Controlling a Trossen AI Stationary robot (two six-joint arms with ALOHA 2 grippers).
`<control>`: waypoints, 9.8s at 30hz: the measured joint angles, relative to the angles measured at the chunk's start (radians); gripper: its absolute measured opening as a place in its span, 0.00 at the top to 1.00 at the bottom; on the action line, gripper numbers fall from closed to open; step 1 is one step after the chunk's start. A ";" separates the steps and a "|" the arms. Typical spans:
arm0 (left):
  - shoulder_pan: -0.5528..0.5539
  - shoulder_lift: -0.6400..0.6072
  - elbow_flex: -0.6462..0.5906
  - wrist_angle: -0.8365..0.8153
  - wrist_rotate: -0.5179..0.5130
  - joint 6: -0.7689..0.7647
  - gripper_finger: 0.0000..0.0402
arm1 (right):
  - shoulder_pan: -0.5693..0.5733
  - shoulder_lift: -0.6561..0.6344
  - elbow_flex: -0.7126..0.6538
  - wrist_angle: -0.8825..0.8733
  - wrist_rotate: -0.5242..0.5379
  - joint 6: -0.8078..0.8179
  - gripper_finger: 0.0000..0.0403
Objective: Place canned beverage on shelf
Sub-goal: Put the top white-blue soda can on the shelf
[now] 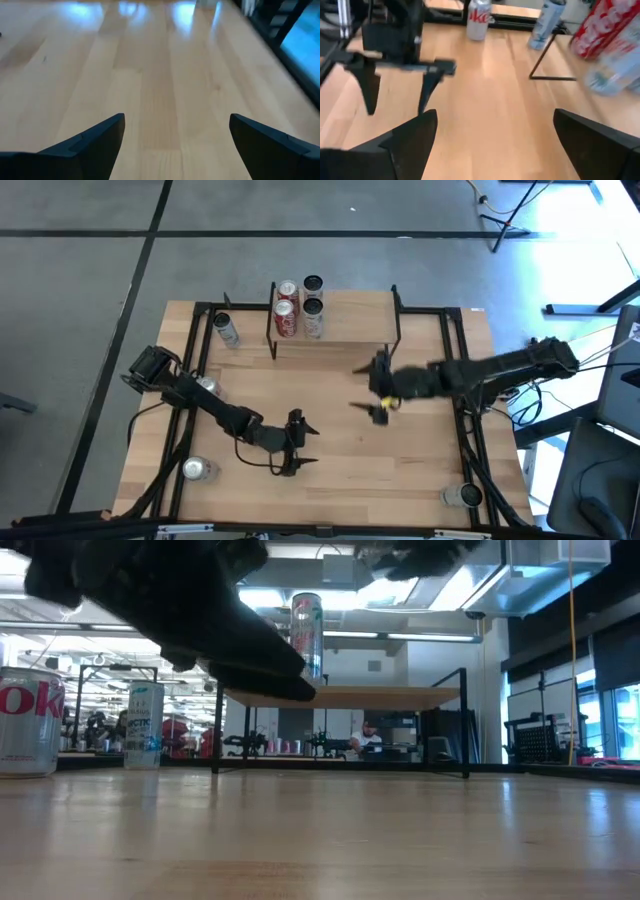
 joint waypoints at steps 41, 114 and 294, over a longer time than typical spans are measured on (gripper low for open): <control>0.562 -0.537 0.472 -1.757 -0.219 -0.408 0.12 | 0.034 -0.014 -0.251 0.440 0.138 -0.206 0.04; 0.628 -0.463 0.324 -1.585 0.263 -0.270 0.44 | 0.034 -0.013 -0.251 0.360 0.227 -0.337 0.04; 0.013 -0.089 0.023 -0.323 -0.346 -0.381 0.28 | -0.746 0.193 0.017 0.642 -0.381 -0.127 0.45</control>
